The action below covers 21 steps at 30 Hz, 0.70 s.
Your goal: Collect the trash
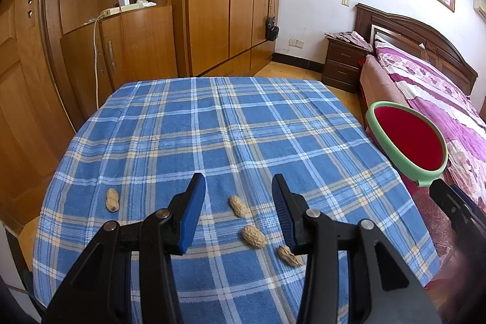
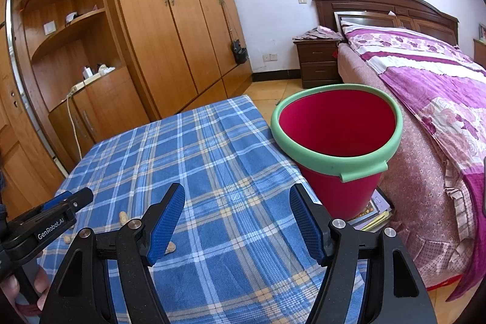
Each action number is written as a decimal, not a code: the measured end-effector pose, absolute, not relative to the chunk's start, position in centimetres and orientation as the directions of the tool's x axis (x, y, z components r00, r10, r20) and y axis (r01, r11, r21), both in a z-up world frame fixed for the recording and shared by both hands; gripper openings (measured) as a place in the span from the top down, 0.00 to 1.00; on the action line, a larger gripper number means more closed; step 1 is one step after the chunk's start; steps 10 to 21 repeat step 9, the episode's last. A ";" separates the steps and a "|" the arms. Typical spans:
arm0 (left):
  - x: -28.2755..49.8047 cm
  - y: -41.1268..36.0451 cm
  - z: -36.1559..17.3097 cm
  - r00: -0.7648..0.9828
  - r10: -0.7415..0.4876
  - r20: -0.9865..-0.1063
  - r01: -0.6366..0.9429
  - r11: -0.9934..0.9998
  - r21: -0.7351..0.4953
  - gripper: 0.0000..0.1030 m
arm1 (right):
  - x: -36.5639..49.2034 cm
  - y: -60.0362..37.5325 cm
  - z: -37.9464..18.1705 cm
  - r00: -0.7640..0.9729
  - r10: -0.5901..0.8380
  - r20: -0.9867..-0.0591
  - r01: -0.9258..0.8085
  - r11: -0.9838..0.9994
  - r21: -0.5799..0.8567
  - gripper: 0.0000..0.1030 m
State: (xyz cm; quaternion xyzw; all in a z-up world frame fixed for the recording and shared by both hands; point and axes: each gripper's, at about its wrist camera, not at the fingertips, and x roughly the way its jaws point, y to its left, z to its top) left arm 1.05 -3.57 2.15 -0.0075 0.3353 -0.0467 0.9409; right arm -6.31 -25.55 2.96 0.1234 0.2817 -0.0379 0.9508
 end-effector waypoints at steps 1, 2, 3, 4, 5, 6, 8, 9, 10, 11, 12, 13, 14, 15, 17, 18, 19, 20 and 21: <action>1.0 -3.6 2.1 0.770 -0.093 -0.631 0.083 0.995 -0.046 0.56 | -6.3 -25.5 3.0 0.838 -0.002 -0.545 0.141 0.967 0.213 0.29; 1.0 -3.6 2.1 0.770 -0.093 -0.631 0.082 0.996 -0.047 0.56 | -6.3 -25.5 2.9 0.838 -0.002 -0.546 0.141 0.967 0.213 0.29; 1.0 -3.6 2.1 0.770 -0.093 -0.631 0.081 0.996 -0.047 0.56 | -6.3 -25.6 3.0 0.838 -0.003 -0.546 0.142 0.967 0.213 0.29; 1.1 -3.5 2.1 0.770 -0.092 -0.632 0.080 0.996 -0.047 0.56 | -6.3 -25.6 3.0 0.838 -0.002 -0.546 0.142 0.967 0.213 0.29; 1.1 -3.4 2.1 0.770 -0.090 -0.632 0.078 0.996 -0.046 0.56 | -6.3 -25.5 2.9 0.837 -0.002 -0.547 0.142 0.966 0.214 0.29; 1.1 -3.4 2.1 0.770 -0.088 -0.632 0.076 0.996 -0.045 0.56 | -6.3 -25.4 2.9 0.836 -0.002 -0.548 0.143 0.966 0.214 0.29; 1.3 -3.3 2.0 0.769 -0.084 -0.634 0.074 0.996 -0.042 0.56 | -6.2 -25.3 2.9 0.835 -0.002 -0.551 0.144 0.966 0.214 0.29; 1.4 -3.3 2.0 0.767 -0.082 -0.636 0.073 0.997 -0.041 0.56 | -6.1 -25.3 2.8 0.834 -0.002 -0.551 0.144 0.966 0.214 0.29; 1.4 -3.3 2.0 0.767 -0.082 -0.636 0.073 0.997 -0.041 0.56 | -6.1 -25.3 2.8 0.834 -0.002 -0.551 0.144 0.966 0.214 0.29; 1.4 -3.3 2.0 0.767 -0.082 -0.636 0.073 0.997 -0.041 0.56 | -6.1 -25.3 2.8 0.834 -0.002 -0.551 0.144 0.966 0.214 0.29; 1.4 -3.3 2.0 0.767 -0.082 -0.636 0.073 0.997 -0.041 0.56 | -6.1 -25.3 2.8 0.834 -0.002 -0.551 0.144 0.966 0.214 0.29; 1.4 -3.3 2.0 0.767 -0.082 -0.636 0.073 0.997 -0.041 0.56 | -6.1 -25.3 2.8 0.834 -0.002 -0.551 0.144 0.966 0.214 0.29; 1.4 -3.3 2.0 0.767 -0.082 -0.636 0.073 0.997 -0.041 0.56 | -6.1 -25.3 2.8 0.834 -0.002 -0.551 0.144 0.966 0.214 0.29; 1.4 -3.3 2.0 0.767 -0.082 -0.636 0.073 0.997 -0.041 0.56 | -6.1 -25.3 2.8 0.834 -0.002 -0.551 0.144 0.966 0.214 0.29; 1.4 -3.3 2.0 0.767 -0.082 -0.636 0.073 0.997 -0.041 0.56 | -6.1 -25.3 2.8 0.834 -0.002 -0.551 0.144 0.966 0.214 0.29; 1.4 -3.3 2.0 0.767 -0.082 -0.636 0.073 0.997 -0.041 0.56 | -6.1 -25.3 2.8 0.834 -0.002 -0.551 0.144 0.966 0.214 0.29; 1.4 -3.3 2.0 0.767 -0.082 -0.636 0.073 0.997 -0.041 0.56 | -6.1 -25.3 2.8 0.834 -0.002 -0.551 0.144 0.966 0.214 0.29; 1.4 -3.3 2.0 0.767 -0.082 -0.636 0.073 0.997 -0.041 0.56 | -6.1 -25.3 2.8 0.834 -0.002 -0.551 0.144 0.966 0.214 0.29; 1.4 -3.3 2.0 0.767 -0.082 -0.636 0.073 0.997 -0.041 0.56 | -6.1 -25.3 2.8 0.834 -0.002 -0.551 0.144 0.966 0.214 0.29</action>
